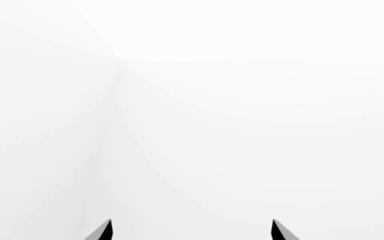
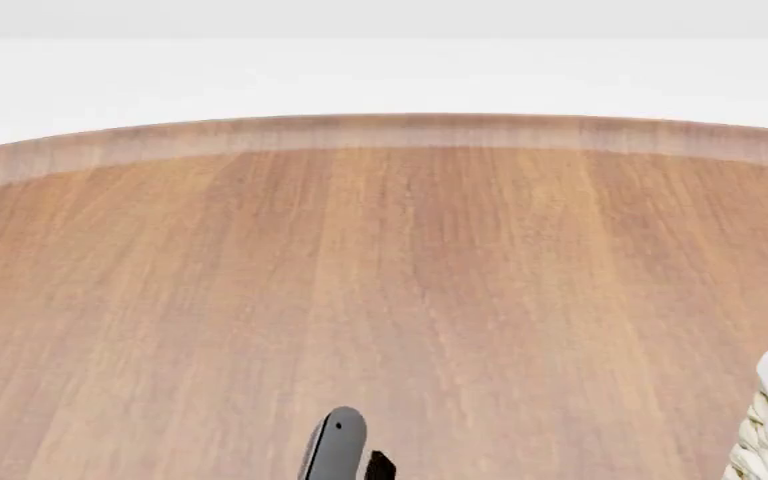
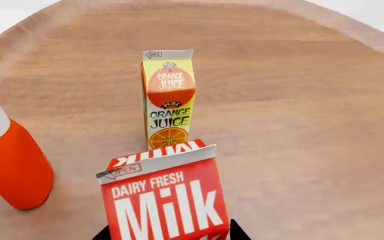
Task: Pick the milk and place it in the basket.
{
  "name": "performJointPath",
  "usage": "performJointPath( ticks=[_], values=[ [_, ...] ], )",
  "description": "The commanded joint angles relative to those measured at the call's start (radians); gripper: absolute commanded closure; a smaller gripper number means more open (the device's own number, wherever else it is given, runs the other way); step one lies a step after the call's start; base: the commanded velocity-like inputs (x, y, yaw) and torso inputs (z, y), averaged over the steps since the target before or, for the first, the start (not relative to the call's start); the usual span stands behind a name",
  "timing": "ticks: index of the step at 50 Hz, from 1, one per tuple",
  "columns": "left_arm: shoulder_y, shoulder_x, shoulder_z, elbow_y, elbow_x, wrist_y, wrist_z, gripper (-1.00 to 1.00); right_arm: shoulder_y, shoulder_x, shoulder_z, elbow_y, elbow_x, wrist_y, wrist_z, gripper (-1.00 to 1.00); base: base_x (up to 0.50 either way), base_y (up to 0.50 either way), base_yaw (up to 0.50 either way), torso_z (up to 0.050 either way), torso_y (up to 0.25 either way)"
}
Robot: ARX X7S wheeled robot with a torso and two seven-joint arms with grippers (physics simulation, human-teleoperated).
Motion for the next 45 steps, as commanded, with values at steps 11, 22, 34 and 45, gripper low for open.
performJointPath(
  ticks=[11, 22, 34, 45],
  values=[
    [0.003, -0.007, 0.002, 0.001, -0.006, 0.004, -0.007, -1.0, 0.253, 0.117, 0.19, -0.235, 0.165, 0.192, 0.034, 1.0, 0.0, 0.0, 0.0, 0.0, 0.001],
    [0.004, -0.01, 0.008, 0.001, -0.002, 0.006, -0.008, -1.0, 0.379, 0.138, 0.268, -0.215, 0.213, 0.266, 0.044, 1.0, 0.0, 0.0, 0.0, 0.0, 0.001],
    [0.003, -0.009, 0.022, -0.004, 0.006, 0.011, -0.007, -1.0, 0.504, 0.223, 0.37, -0.228, 0.264, 0.355, 0.073, 1.0, 0.0, 0.0, 0.0, 0.0, 0.001],
    [0.006, -0.011, 0.022, -0.003, 0.005, 0.014, -0.01, -1.0, 0.598, 0.326, 0.461, -0.266, 0.344, 0.461, 0.091, 1.0, 0.0, 0.0, 0.0, 0.0, 0.002]
  ],
)
